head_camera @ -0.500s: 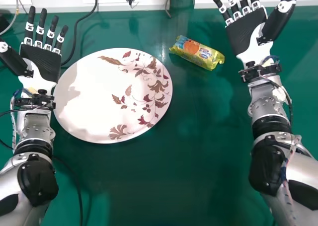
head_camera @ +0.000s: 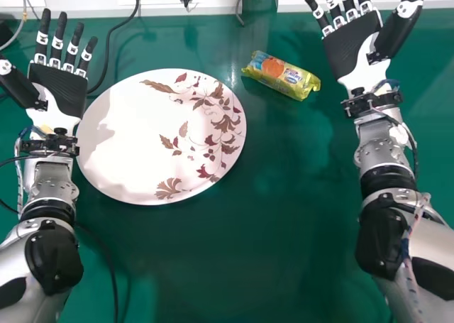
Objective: Pick up biscuit and place it in the plate
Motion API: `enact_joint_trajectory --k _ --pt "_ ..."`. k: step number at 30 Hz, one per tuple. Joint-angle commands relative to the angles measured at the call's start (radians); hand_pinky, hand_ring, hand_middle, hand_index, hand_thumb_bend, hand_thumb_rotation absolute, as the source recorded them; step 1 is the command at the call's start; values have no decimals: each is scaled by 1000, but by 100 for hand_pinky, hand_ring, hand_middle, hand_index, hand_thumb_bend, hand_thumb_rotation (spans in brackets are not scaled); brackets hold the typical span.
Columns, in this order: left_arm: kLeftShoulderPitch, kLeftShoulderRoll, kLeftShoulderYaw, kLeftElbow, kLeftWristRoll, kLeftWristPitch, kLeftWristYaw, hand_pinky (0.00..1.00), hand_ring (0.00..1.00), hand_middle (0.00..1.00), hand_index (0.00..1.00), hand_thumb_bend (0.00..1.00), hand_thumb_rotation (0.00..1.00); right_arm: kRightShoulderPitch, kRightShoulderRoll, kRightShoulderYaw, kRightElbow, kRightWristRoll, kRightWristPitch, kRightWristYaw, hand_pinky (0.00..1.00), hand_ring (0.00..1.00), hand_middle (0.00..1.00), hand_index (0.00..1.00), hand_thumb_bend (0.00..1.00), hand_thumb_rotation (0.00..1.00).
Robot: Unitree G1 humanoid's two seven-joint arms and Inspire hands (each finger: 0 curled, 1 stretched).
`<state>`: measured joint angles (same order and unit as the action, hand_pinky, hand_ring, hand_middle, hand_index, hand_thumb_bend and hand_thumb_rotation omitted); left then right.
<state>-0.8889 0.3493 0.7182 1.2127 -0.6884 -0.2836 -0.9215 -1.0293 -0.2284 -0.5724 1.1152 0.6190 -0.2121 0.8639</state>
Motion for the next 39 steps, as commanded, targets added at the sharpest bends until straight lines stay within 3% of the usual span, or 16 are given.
enact_joint_trajectory --k 1,16,32,39 --pt "8 0 2 -5 1 -4 -5 69 84 93 98 100 92 -5 -9 -4 -9 -1 -17 -13 73 88 97 97 96 46" --pt "12 -1 2 -8 1 -3 5 87 89 97 99 100 93 20 4 38 -72 -52 -125 -69 72 89 98 98 95 47" --pt "13 5 3 -6 -1 6 -11 86 93 98 100 100 95 79 1 145 -206 -197 -269 -238 74 89 97 97 96 46" --pt "12 6 3 -3 0 6 -9 88 92 98 100 100 95 101 -6 180 -261 -230 -289 -278 73 89 98 97 95 46"
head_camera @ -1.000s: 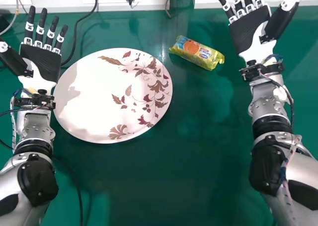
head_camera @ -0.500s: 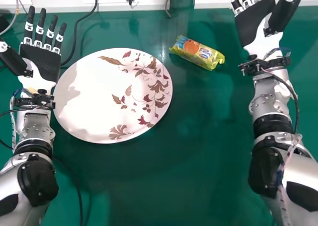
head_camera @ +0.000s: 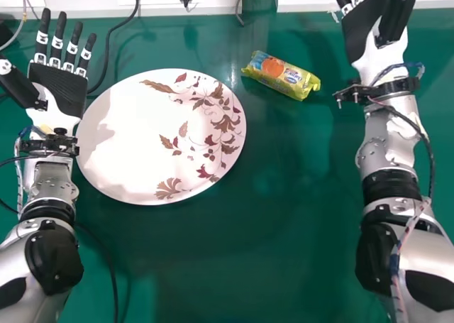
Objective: Pick up biscuit and place it in the plate
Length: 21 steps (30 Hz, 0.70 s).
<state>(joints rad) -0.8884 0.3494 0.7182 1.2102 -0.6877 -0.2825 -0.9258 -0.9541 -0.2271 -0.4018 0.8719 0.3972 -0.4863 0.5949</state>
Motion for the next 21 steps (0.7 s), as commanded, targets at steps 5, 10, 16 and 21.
enact_joint_trajectory --k 5,10,16,21 --pt "11 6 3 -1 -1 14 -3 89 94 97 99 100 96 39 -14 33 -42 -42 -34 -51 73 89 98 97 95 45" --pt "11 6 4 -2 -1 13 2 89 94 96 97 100 95 47 -20 56 -62 -76 -47 -95 73 88 97 95 97 45" --pt "14 6 0 -3 4 6 0 93 96 97 98 100 93 61 -29 88 -97 -120 -57 -142 74 89 98 96 97 45" --pt "13 4 -1 -5 5 3 -1 93 96 97 100 100 93 68 -48 127 -122 -182 -77 -178 75 90 99 97 96 46"
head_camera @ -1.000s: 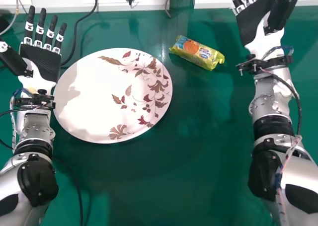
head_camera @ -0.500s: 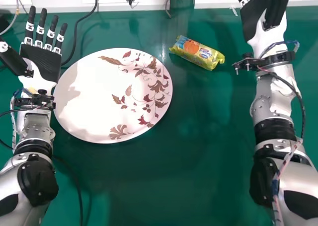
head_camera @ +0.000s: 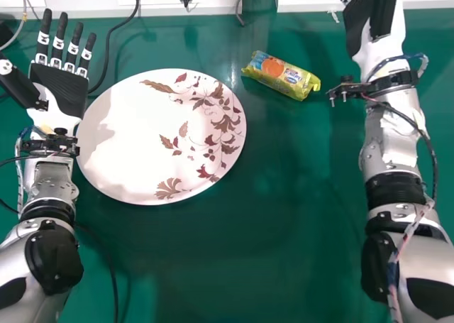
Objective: Pick up biscuit and place it in the plate
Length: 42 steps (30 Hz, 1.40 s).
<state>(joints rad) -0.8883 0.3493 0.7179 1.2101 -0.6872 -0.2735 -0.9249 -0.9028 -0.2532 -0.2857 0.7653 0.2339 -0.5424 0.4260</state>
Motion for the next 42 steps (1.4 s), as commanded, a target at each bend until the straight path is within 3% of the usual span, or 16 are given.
enact_joint_trajectory --k 1,9,15,22,34,42 --pt "13 3 -2 -6 6 -11 0 92 96 98 100 100 93 17 -28 21 -18 -37 -28 -18 75 91 99 97 96 47" --pt "11 0 5 -10 -6 9 -3 84 94 96 100 100 94 1 -87 108 -3 -224 -108 -138 77 91 98 96 96 45" --pt "13 -5 1 -17 -1 -4 -2 89 96 100 100 100 92 -7 -128 152 1 -280 -147 -160 79 93 99 97 95 46" --pt "16 -5 -4 -14 8 -23 3 93 99 100 100 100 90 -5 -156 186 -30 -343 -138 -212 79 97 100 99 98 48" --pt "24 -2 -2 -8 12 -20 0 77 97 100 100 100 90 -4 -203 255 -50 -505 -143 -348 81 100 100 100 100 50" --pt "29 -8 7 -13 -1 -4 -8 80 98 100 100 100 88 -3 -225 300 -78 -607 -92 -418 81 100 100 100 100 60"
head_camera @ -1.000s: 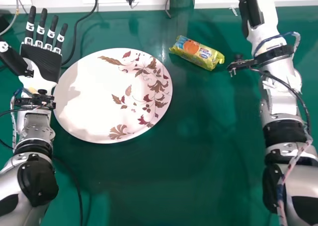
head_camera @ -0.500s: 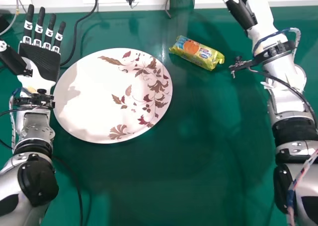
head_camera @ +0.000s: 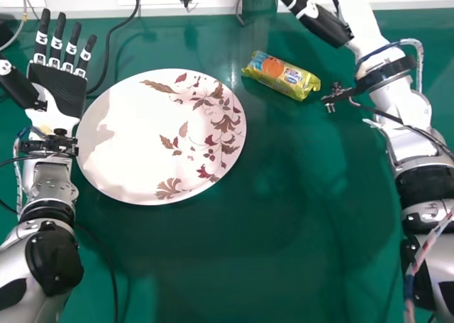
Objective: Pick up biscuit and place it in the plate
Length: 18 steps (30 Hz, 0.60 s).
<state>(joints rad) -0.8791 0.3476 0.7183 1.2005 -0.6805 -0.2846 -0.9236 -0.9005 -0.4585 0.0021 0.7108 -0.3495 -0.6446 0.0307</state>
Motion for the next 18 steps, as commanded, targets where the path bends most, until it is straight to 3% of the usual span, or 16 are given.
enact_joint_trajectory --k 1,5,10,18 --pt "20 -5 7 -2 -9 9 -13 80 97 100 100 100 88 -4 -25 20 -30 -47 19 -40 82 100 100 100 100 61" --pt "23 -1 0 -2 -4 12 -28 84 94 99 100 100 91 -5 -39 56 -56 -135 69 -105 82 100 100 100 100 64" --pt "23 11 -15 2 13 34 -61 98 97 99 100 100 90 -16 -54 101 -63 -209 129 -138 85 100 100 100 100 58" --pt "20 10 -12 4 19 34 -70 100 100 100 100 100 90 -38 -67 151 -71 -262 203 -146 85 100 100 100 100 58"
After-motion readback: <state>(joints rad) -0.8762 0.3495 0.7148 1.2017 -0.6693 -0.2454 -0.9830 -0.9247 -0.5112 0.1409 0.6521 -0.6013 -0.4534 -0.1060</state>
